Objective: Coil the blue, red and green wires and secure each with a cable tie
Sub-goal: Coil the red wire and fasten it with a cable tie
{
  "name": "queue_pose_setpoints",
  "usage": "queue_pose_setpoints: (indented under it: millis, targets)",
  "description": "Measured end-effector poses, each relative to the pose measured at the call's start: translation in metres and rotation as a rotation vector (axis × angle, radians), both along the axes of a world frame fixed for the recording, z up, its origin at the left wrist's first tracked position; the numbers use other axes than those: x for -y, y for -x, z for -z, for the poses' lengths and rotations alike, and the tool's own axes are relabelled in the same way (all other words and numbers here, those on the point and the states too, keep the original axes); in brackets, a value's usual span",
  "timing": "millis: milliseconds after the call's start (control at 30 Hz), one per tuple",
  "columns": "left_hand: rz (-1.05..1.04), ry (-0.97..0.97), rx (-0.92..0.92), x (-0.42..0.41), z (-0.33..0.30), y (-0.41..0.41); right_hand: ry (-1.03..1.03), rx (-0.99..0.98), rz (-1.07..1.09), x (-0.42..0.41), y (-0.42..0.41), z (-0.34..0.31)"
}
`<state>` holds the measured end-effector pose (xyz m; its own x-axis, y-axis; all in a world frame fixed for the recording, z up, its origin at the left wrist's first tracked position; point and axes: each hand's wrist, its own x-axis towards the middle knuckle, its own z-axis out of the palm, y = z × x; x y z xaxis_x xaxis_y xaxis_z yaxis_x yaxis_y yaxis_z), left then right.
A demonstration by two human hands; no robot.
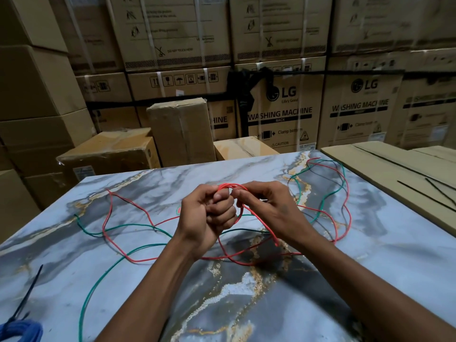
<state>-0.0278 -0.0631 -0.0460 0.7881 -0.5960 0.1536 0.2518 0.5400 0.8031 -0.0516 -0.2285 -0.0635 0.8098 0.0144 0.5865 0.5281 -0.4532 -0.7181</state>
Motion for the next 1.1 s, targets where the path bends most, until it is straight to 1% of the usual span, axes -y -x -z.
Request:
queue_pose_setpoints:
  millis: [133,300,400,533,600,667,800,867,900,933,1000,1033,1100]
  targets:
    - [0.092,0.027,0.031,0.001,0.0,0.0,0.001,0.032,0.025,0.003,-0.002,0.001]
    - [0.131,0.043,0.024,0.002,0.001,-0.001,-0.001,0.002,-0.022,0.005,0.0,0.001]
    - [0.125,0.059,0.011,0.002,0.002,-0.003,-0.066,-0.094,-0.073,0.008,0.0,-0.004]
    - [0.09,0.063,-0.039,-0.004,0.003,-0.008,-0.381,-0.347,-0.17,0.018,0.006,-0.02]
    - [0.052,0.061,-0.073,-0.008,0.001,-0.01,-0.456,-0.449,-0.163,0.029,0.007,-0.026]
    - [0.037,0.035,-0.084,-0.01,0.001,-0.012,-0.465,-0.519,-0.116,0.038,0.008,-0.03]
    - [0.106,-0.016,-0.065,-0.004,0.004,-0.007,-0.384,-0.573,0.096,0.05,0.005,-0.034]
    - [0.104,-0.01,-0.052,-0.001,0.003,-0.006,-0.427,-0.596,0.076,0.057,0.007,-0.038]
    - [0.088,-0.006,-0.046,-0.001,0.003,-0.007,-0.501,-0.597,0.015,0.06,0.009,-0.041]
    - [0.062,-0.01,-0.043,-0.002,0.002,-0.01,-0.625,-0.596,-0.067,0.063,0.01,-0.044]
    - [0.009,-0.03,-0.049,-0.006,0.004,-0.016,-0.945,-0.559,-0.236,0.065,0.009,-0.046]
    - [-0.014,-0.04,-0.055,-0.008,0.005,-0.018,-1.074,-0.507,-0.289,0.065,0.008,-0.046]
    - [-0.059,-0.076,-0.051,-0.01,0.008,-0.022,-1.227,-0.384,-0.367,0.062,0.006,-0.046]
